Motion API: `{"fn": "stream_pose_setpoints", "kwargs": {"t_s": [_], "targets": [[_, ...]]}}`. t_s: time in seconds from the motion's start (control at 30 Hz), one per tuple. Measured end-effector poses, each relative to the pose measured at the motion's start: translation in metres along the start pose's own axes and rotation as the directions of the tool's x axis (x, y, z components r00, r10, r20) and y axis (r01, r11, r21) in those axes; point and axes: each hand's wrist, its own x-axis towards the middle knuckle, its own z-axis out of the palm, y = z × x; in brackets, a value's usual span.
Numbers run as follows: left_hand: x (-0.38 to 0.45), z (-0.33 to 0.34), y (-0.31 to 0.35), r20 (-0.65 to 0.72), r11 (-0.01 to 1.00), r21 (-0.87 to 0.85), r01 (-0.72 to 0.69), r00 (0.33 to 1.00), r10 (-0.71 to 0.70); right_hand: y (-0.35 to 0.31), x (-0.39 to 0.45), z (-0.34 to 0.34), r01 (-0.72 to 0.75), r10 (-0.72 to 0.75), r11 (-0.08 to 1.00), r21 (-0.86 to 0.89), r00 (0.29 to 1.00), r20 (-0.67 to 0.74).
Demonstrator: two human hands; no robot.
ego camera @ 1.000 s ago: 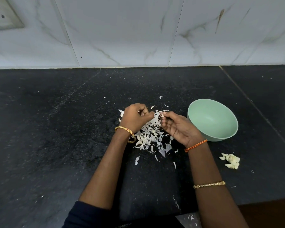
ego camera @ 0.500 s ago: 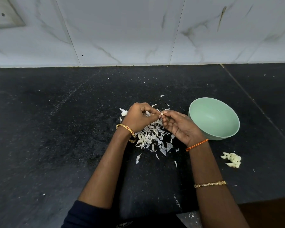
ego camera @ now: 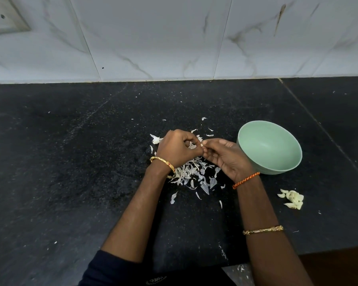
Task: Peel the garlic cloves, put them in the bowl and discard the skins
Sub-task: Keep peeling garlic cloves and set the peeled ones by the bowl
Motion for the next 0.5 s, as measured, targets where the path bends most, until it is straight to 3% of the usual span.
{"fn": "stream_pose_setpoints", "kwargs": {"t_s": [0.17, 0.5], "targets": [[-0.0002, 0.0041, -0.0001, -0.049, 1.0, 0.028, -0.006, 0.999, 0.007, 0.0045, -0.0016, 0.0028, 0.058, -0.059, 0.998, -0.032, 0.998, -0.031], [-0.0008, 0.0085, 0.0024, -0.087, 0.995, -0.092, 0.033, 0.995, -0.041, 0.0038, -0.003, 0.005, 0.087, -0.087, 0.996, -0.026, 0.996, -0.021]]}}
